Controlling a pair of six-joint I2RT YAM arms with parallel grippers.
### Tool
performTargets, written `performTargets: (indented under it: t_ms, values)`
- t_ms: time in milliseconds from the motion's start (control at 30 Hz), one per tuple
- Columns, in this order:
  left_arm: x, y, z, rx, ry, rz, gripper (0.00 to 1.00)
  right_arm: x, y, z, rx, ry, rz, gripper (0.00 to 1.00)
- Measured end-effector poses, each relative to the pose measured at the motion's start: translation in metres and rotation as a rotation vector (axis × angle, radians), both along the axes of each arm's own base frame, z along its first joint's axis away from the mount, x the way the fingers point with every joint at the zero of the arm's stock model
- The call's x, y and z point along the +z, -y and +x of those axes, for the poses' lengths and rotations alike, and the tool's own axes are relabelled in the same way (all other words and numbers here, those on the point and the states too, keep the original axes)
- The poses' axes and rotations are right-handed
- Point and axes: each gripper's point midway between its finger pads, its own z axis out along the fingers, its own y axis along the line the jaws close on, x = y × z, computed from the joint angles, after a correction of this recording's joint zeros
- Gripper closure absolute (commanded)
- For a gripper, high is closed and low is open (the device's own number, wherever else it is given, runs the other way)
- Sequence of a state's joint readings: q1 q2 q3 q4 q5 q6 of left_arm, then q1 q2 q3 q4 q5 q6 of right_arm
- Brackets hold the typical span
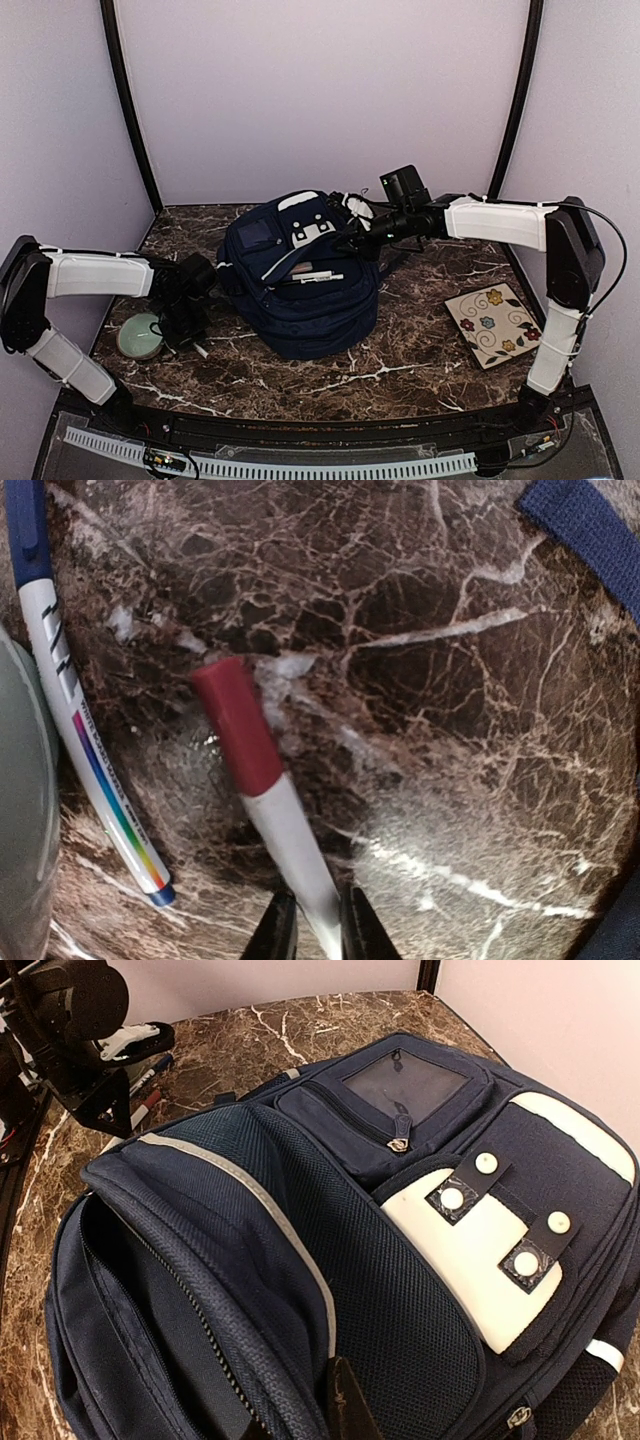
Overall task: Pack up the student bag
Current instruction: Pick up the pen at the corner of the board, then place the pen at the center of the board, then pick up the pen at the center of the board.
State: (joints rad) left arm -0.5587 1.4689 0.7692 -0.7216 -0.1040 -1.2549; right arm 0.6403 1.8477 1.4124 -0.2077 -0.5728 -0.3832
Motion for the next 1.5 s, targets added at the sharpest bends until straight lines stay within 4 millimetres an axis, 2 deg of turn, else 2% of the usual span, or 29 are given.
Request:
performTargets:
  t_ms: [133, 300, 400, 633, 700, 833, 933, 1033, 1333, 1500]
  values:
    - [0.0, 0.007, 0.005, -0.019, 0.009, -0.027, 0.91, -0.001, 0.0, 0.0, 0.0, -0.001, 0.0, 1.0]
    - [0.001, 0.018, 0.007, -0.099, 0.013, -0.02, 0.92, -0.001, 0.0, 0.0, 0.001, -0.002, 0.002, 1.0]
    - [0.001, 0.045, 0.0, -0.242, 0.032, -0.017, 0.93, -0.001, 0.0, 0.0, 0.001, -0.001, 0.003, 1.0]
    - [-0.001, 0.11, -0.034, -0.598, 0.043, 0.023, 0.94, -0.001, 0.0, 0.0, 0.002, -0.005, 0.005, 1.0]
    - [-0.001, 0.128, -0.048, -0.696, 0.048, 0.032, 0.9, -0.001, 0.0, 0.0, 0.001, -0.005, 0.005, 1.0]
    - [-0.001, 0.154, -0.077, -0.874, 0.046, 0.041, 0.67, 0.0, 0.001, 0.0, 0.0, -0.006, 0.006, 1.0]
    - [-0.005, 0.156, -0.088, -0.942, 0.023, 0.05, 0.57, 0.0, 0.001, 0.0, 0.001, -0.007, 0.007, 1.0]
    - [-0.003, 0.153, -0.087, -0.977, 0.014, 0.058, 0.55, 0.0, 0.001, 0.0, 0.001, -0.007, 0.007, 1.0]
    - [-0.003, 0.138, -0.07, -0.97, -0.022, -0.032, 0.6, 0.0, 0.001, 0.0, 0.002, -0.008, 0.007, 1.0]
    - [-0.003, 0.144, -0.064, -1.0, -0.015, -0.075, 0.64, 0.0, 0.001, 0.0, 0.001, -0.008, 0.007, 1.0]
